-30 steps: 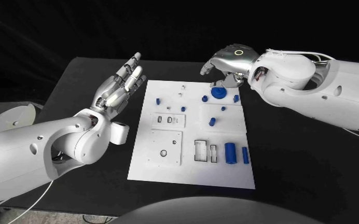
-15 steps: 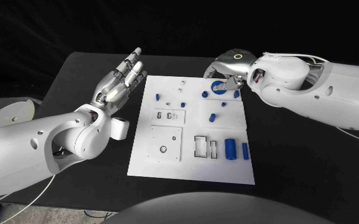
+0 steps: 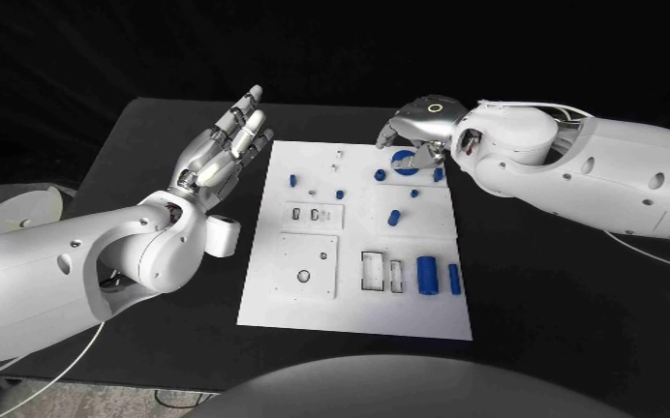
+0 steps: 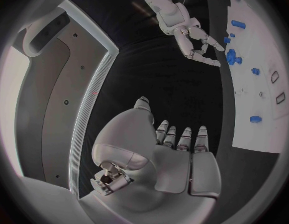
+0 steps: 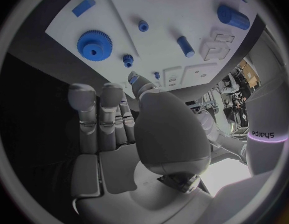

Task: Assemble the parts on the task board

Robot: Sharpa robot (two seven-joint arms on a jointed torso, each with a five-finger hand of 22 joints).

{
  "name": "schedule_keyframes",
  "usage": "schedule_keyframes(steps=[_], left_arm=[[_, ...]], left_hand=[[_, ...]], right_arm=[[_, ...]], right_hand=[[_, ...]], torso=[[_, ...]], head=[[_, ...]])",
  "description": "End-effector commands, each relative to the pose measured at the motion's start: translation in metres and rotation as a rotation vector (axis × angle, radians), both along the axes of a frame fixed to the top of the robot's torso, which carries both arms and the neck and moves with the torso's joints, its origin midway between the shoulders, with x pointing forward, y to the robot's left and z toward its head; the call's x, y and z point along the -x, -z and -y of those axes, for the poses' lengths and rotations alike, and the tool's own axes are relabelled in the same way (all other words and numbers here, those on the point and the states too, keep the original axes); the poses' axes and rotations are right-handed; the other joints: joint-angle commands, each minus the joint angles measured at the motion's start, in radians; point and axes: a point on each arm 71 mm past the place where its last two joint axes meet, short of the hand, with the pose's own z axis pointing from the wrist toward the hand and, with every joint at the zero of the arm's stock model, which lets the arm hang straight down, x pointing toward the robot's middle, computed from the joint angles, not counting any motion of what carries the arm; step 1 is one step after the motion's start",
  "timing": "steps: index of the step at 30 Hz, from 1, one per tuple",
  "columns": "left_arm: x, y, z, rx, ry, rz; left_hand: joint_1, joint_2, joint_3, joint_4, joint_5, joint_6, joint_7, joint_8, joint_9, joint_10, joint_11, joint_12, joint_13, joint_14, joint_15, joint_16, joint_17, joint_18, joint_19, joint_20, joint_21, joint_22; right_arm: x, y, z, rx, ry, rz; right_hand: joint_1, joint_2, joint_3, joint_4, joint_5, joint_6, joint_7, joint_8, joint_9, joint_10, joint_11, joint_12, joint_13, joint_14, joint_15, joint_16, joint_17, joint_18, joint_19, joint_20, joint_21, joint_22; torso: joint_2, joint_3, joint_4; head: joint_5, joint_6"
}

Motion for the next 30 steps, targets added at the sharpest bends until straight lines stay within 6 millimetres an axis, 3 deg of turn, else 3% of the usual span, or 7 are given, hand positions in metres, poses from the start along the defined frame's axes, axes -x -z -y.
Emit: schedule_keyframes(steps=[1,13,30], left_arm=[[0.0,-0.003,0.002,0.03,0.02,0.014],[-0.002,-0.001,0.003,0.034,0.023,0.006],[-0.004,0.001,0.003,0.041,0.024,-0.008]], left_hand=[[0.014,0.0,0.007,0.0,0.007,0.003,0.004,0.004,0.001,0.0,0.008,-0.006,-0.001,0.001,0.006,-0.004,-0.002,0.008,0.0,0.008,-0.004,0.0],[0.019,0.003,0.008,0.0,0.016,0.003,0.008,0.004,0.001,0.0,0.016,-0.006,-0.001,0.001,0.01,-0.004,-0.002,0.008,0.001,0.012,-0.003,0.001],[0.026,0.005,0.011,-0.002,0.027,0.003,0.013,0.004,0.001,0.0,0.024,-0.006,-0.001,0.001,0.014,-0.004,-0.002,0.008,0.002,0.015,-0.002,0.001]], right_arm=[[0.0,0.003,-0.004,-0.017,-0.027,-0.006],[-0.004,0.02,-0.014,-0.023,-0.041,-0.043],[-0.013,0.04,-0.014,0.011,0.0,-0.087]], right_hand=[[-0.006,0.006,0.009,0.0,0.005,0.011,0.001,-0.005,0.002,0.009,0.002,0.0,0.001,-0.006,0.0,0.006,0.003,-0.005,-0.008,-0.003,0.008,0.004],[-0.002,0.008,0.018,-0.005,0.011,0.01,0.008,-0.012,0.001,0.023,0.006,0.004,0.003,-0.002,0.001,0.026,0.028,-0.008,-0.007,-0.001,0.024,0.028],[0.007,0.005,0.047,-0.024,0.061,0.021,0.018,-0.021,0.001,0.018,0.012,-0.009,-0.003,-0.019,0.006,0.019,0.014,-0.006,-0.026,0.004,0.026,0.036]], torso=[[-0.005,-0.0017,-0.001],[-0.012,-0.0026,-0.0011],[-0.019,-0.0043,-0.004]], head=[[0.004,0.0],[0.009,0.0],[0.017,0.0]])
